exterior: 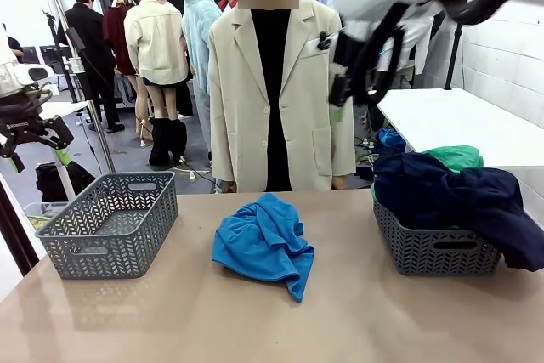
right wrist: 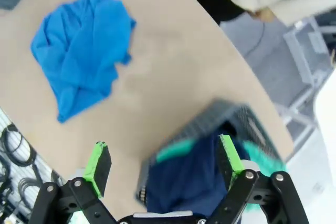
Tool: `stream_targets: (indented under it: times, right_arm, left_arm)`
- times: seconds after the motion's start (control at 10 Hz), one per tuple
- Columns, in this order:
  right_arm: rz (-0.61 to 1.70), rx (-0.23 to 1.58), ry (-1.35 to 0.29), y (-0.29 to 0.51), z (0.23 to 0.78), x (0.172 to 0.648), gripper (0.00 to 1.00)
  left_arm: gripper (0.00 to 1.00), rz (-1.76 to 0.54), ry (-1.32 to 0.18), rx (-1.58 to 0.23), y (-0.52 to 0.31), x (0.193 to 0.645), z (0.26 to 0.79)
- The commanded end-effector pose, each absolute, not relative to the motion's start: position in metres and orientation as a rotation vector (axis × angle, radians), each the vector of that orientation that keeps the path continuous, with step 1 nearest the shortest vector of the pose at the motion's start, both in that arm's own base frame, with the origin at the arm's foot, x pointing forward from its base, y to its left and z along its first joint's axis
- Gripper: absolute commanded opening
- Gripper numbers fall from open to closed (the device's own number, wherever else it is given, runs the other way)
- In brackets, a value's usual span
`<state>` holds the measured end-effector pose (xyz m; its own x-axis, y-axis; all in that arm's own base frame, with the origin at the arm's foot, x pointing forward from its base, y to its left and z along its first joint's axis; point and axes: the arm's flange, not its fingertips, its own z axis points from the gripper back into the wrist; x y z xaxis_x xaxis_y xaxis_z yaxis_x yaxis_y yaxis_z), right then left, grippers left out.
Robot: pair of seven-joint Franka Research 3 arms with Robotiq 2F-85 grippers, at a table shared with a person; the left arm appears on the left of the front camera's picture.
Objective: Sort the tops and bottoms.
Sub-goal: Lift clothes from the center of the table with your right hand.
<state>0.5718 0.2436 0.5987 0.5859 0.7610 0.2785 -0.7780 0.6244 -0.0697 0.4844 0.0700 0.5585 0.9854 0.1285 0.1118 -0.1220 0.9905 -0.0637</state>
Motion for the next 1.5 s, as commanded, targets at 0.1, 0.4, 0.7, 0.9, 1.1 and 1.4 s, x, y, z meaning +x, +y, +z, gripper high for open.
stream_targets:
  times: [0.1,0.4,0.7,0.9,1.1,1.4]
  right_arm:
    - [0.875,0.247,-0.261,0.302,0.552,0.604,1.00]
    - [0.854,0.194,-0.095,0.329,0.494,0.622,1.00]
    - [0.884,0.227,-0.213,0.321,0.511,0.604,1.00]
    - [0.871,0.215,-0.187,0.325,0.505,0.608,1.00]
    - [0.869,0.241,-0.069,0.345,0.466,0.630,1.00]
    - [0.918,0.290,0.044,0.364,0.396,0.638,1.00]
  left_arm:
    - [1.00,0.142,-0.107,-0.037,0.072,0.485,0.562]
    - [1.00,0.142,-0.107,-0.037,0.072,0.485,0.562]
    - [1.00,0.096,-0.147,-0.065,0.086,0.480,0.569]
    - [1.00,0.123,-0.195,-0.060,0.143,0.458,0.581]
    - [1.00,0.142,-0.202,-0.049,0.196,0.426,0.576]
    - [1.00,0.135,-0.233,-0.040,0.232,0.387,0.563]
